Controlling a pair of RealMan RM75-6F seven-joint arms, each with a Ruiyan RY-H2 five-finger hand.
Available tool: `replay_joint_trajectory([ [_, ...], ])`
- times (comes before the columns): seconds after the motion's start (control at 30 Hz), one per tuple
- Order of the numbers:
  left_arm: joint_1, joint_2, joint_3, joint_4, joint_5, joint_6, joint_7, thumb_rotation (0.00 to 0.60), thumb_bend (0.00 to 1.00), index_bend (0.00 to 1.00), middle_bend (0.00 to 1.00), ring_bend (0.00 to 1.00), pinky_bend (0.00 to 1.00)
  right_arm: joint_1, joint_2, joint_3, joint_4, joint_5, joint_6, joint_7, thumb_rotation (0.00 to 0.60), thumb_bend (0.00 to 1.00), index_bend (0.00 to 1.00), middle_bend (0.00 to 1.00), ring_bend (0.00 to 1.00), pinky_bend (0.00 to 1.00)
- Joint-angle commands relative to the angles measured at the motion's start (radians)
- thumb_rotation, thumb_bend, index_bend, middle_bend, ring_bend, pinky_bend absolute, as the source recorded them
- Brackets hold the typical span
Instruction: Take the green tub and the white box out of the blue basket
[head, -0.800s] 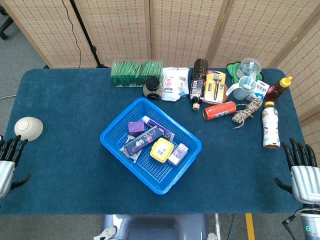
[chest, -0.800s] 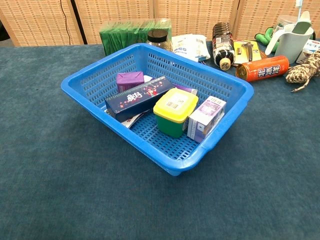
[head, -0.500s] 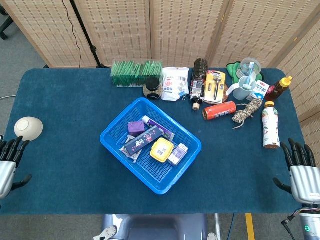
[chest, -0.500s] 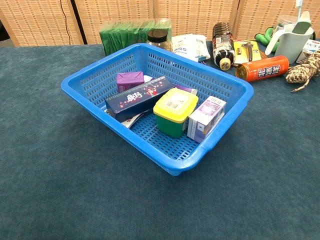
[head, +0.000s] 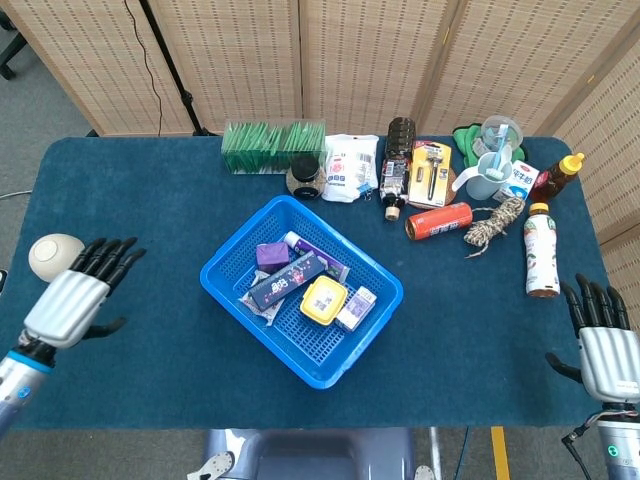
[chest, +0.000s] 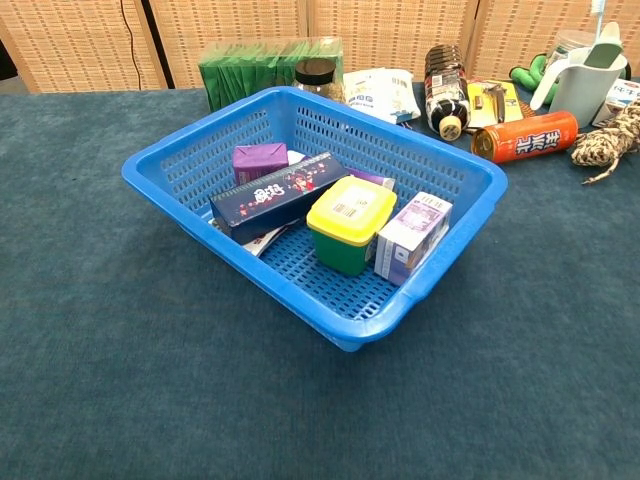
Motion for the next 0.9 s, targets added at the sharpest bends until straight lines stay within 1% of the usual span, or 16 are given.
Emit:
replay_joint_trajectory([
  [0.03,-0.161,-0.019,-0.064,-0.042,-0.052,-0.186,0.024,0.600,0.16,0.00,0.00,0.00,0.00,0.005,-0.001,0.002,0.004,0.006,-0.009,0.003,0.600,0.00,0.00,0.00,0.00,0.00],
  [0.1,-0.238,-0.082,-0.087,-0.031,-0.087,-0.266,0.054,0.600,0.16,0.00,0.00,0.00,0.00,0.007,-0.002,0.005,0.008,0.015,-0.016,0.004,0.600,0.00,0.00,0.00,0.00,0.00],
  [0.17,-0.292,-0.132,-0.099,-0.017,-0.131,-0.324,0.088,0.600,0.16,0.00,0.00,0.00,0.00,0.008,-0.001,0.007,0.010,0.022,-0.019,0.008,0.600,0.00,0.00,0.00,0.00,0.00],
  [0.3,-0.385,-0.236,-0.117,0.021,-0.235,-0.404,0.158,0.600,0.17,0.00,0.00,0.00,0.00,0.009,0.001,0.015,0.015,0.038,-0.023,0.019,0.600,0.00,0.00,0.00,0.00,0.00],
  [0.4,-0.444,-0.318,-0.126,0.053,-0.321,-0.426,0.207,0.600,0.16,0.00,0.00,0.00,0.00,0.010,0.004,0.021,0.023,0.053,-0.028,0.032,0.600,0.00,0.00,0.00,0.00,0.00],
  [0.67,-0.560,-0.476,-0.118,0.153,-0.478,-0.439,0.308,0.600,0.17,0.00,0.00,0.00,0.00,0.014,0.006,0.026,0.037,0.071,-0.042,0.052,0.600,0.00,0.00,0.00,0.00,0.00],
  [0.9,-0.663,-0.595,-0.090,0.265,-0.604,-0.489,0.348,0.600,0.17,0.00,0.00,0.00,0.00,0.017,0.003,0.030,0.044,0.087,-0.052,0.057,0.600,0.00,0.00,0.00,0.00,0.00],
])
